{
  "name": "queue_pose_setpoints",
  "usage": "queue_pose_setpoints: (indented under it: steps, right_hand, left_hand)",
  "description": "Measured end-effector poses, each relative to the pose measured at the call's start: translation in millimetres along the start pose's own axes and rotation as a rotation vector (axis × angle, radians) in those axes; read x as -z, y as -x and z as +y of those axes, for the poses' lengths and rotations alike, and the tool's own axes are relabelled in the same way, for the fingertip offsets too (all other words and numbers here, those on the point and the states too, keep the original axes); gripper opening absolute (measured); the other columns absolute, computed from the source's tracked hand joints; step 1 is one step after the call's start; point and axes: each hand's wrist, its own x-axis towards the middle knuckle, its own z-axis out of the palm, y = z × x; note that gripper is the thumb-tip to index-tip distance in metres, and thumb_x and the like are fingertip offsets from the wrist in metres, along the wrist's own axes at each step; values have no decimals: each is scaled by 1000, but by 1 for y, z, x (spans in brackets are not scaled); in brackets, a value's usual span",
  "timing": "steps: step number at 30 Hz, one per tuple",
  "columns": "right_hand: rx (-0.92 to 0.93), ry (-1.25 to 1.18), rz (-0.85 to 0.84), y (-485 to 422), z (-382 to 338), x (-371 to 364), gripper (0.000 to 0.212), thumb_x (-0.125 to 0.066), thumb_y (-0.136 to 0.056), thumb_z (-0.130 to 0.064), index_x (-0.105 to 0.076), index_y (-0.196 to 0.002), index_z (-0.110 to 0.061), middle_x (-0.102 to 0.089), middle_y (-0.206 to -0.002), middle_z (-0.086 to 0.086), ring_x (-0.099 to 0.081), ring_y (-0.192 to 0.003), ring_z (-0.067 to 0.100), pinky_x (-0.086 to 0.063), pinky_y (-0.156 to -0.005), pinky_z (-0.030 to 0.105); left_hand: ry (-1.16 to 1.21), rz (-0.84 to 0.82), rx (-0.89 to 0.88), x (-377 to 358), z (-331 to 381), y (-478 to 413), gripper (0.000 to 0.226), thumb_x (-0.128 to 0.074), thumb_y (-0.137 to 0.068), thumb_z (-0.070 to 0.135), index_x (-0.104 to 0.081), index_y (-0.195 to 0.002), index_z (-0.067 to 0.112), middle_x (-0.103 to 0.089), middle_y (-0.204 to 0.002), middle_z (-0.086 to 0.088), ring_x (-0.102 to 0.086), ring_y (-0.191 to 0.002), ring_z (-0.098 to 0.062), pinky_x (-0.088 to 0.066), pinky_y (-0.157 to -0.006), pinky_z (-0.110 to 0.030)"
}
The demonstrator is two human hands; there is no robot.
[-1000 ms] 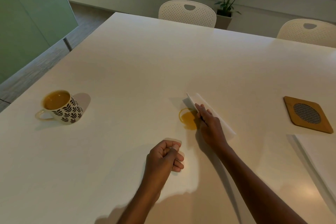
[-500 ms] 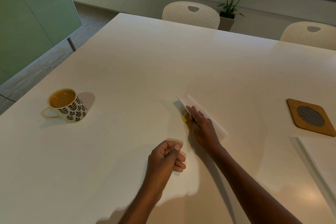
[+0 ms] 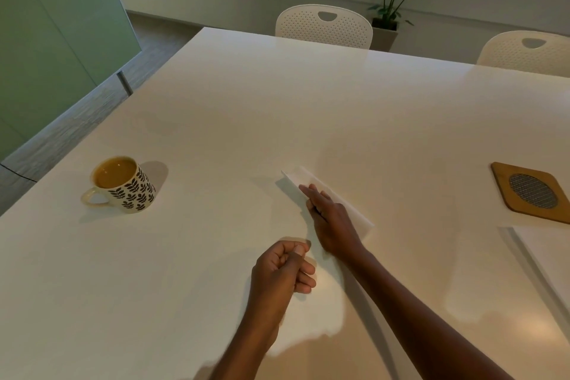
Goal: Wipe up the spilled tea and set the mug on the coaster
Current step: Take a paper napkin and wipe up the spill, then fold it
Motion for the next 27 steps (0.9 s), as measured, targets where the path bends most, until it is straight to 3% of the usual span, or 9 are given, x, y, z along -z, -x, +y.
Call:
queue_pose_setpoints:
  steps: [5, 8, 11, 15, 20, 23, 25, 27]
  right_hand:
    - [71, -15, 17, 6, -8, -9, 46, -40, -116, -16, -49, -160, -22, -54, -162, 14, -59, -138, 38, -53, -110, 55]
    - [62, -79, 41, 9, -16, -12, 43, -42, -115, -14, -56, -155, -20, -62, -155, 7, -63, -133, 29, -54, -108, 50]
    - [-66, -394, -10, 13, -29, -15, 38, -45, -115, -14, -68, -144, -21, -72, -138, 1, -67, -120, 21, -57, -101, 45]
    - [-265, -851, -138, 26, -46, -7, 32, -50, -113, -26, -77, -129, -34, -80, -124, -4, -75, -109, 13, -59, -87, 23]
    - [-474, -1226, -110, 37, -43, 8, 30, -58, -108, -32, -78, -130, -26, -76, -131, 17, -75, -106, 33, -63, -84, 40]
    - [-490, -1450, -144, 41, -41, 19, 40, -56, -107, -31, -69, -142, -16, -71, -134, 22, -69, -113, 39, -57, -96, 49]
    - [-489, -1561, -183, 45, -44, 26, 45, -55, -106, -31, -65, -145, -12, -71, -129, 20, -72, -108, 39, -57, -99, 52]
    - [-520, -1648, -217, 50, -45, 32, 49, -54, -106, -31, -61, -150, -11, -66, -138, 20, -69, -114, 39, -50, -109, 56]
  left_hand:
    - [11, 10, -4, 9, 5, 3, 20, -64, -111, 24, -83, -113, 24, -83, -86, -15, -75, -71, -22, -65, -67, -30]
    - [66, 4, 7, 16, 9, 6, 20, -63, -111, 20, -84, -110, 20, -80, -85, -20, -71, -66, -20, -62, -63, -28]
    - [87, 41, 0, 24, 10, 8, 21, -63, -112, 18, -84, -110, 17, -79, -80, -16, -72, -65, -21, -62, -62, -29]
    - [104, 115, -33, 39, 14, 14, 22, -61, -112, 13, -83, -109, 11, -77, -77, -14, -72, -64, -22, -62, -59, -28]
    - [153, 226, -87, 54, 24, 18, 25, -56, -111, 6, -81, -107, 5, -77, -74, -9, -70, -57, -14, -59, -58, -25]
    - [212, 227, -110, 52, 31, 13, 26, -56, -112, 4, -80, -104, 0, -75, -79, -11, -67, -54, -12, -58, -56, -22]
    - [245, 183, -115, 48, 37, 9, 29, -55, -113, 6, -82, -102, 1, -80, -88, -14, -75, -64, -15, -64, -64, -23]
    - [258, 112, -82, 44, 42, 1, 31, -54, -115, 11, -83, -109, 1, -86, -103, -17, -83, -87, -27, -69, -81, -30]
